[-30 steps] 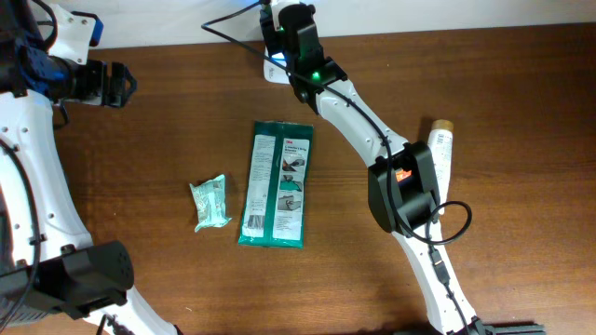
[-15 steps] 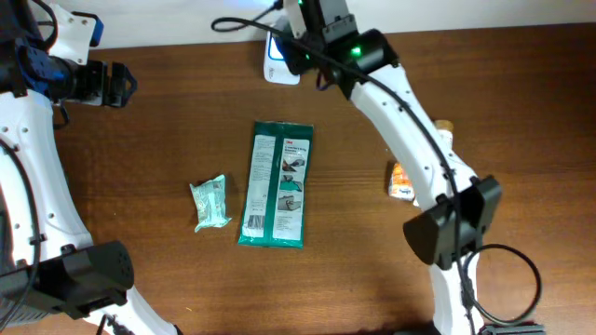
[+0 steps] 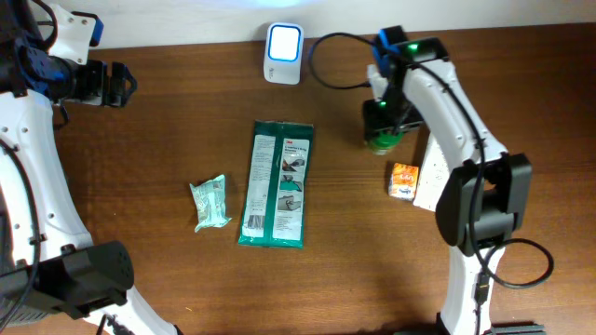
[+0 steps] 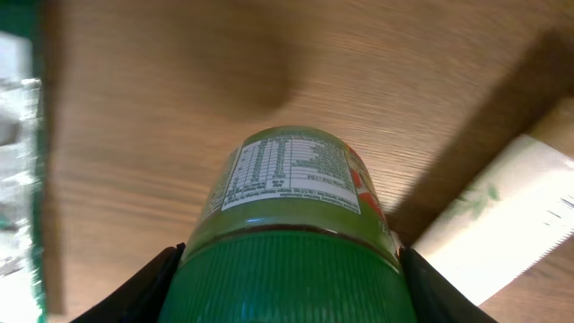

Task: Scan the item barcode
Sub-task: 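Carry the bottle right and set it beside the orange packet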

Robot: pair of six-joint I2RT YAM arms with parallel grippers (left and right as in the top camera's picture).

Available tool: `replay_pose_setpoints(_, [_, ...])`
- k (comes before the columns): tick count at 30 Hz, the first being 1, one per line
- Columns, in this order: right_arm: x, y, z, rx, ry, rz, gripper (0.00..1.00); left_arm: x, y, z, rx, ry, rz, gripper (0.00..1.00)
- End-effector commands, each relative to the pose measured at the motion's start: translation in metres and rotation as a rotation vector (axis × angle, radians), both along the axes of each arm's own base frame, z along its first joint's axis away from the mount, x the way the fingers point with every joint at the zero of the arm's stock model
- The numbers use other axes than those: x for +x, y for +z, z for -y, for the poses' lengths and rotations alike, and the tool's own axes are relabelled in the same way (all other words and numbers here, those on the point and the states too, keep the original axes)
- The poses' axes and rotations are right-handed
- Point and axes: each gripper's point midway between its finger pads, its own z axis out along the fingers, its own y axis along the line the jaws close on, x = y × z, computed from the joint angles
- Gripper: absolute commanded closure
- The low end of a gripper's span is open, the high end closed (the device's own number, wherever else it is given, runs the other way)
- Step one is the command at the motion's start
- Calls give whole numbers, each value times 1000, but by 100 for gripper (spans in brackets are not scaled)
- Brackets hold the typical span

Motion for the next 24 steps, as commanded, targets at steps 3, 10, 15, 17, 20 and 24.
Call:
replay_pose_setpoints(3, [1,-14,61,-4,-158,-7,60,1,-4,1,-2,-19,-6,1])
replay_pose_setpoints(10, [-2,-36,77,-5,-195,-19,47,1,-4,0,-1,-17,-6,1])
replay_pose_setpoints(15, [-1,-33,78,-5,-195,-15,2,1,-4,-1,-2,-15,-6,1])
replay_pose_setpoints(17, [7,-14,77,-2,-195,14,2,1,-4,-1,-2,-14,-7,1])
replay_pose_setpoints(20, [16,29,61,75,-179,58,2,1,-4,-1,-1,-15,-6,1])
replay_pose_setpoints(24, [9,68,14,184,-104,65,1,1,-4,-1,-2,-14,-6,1])
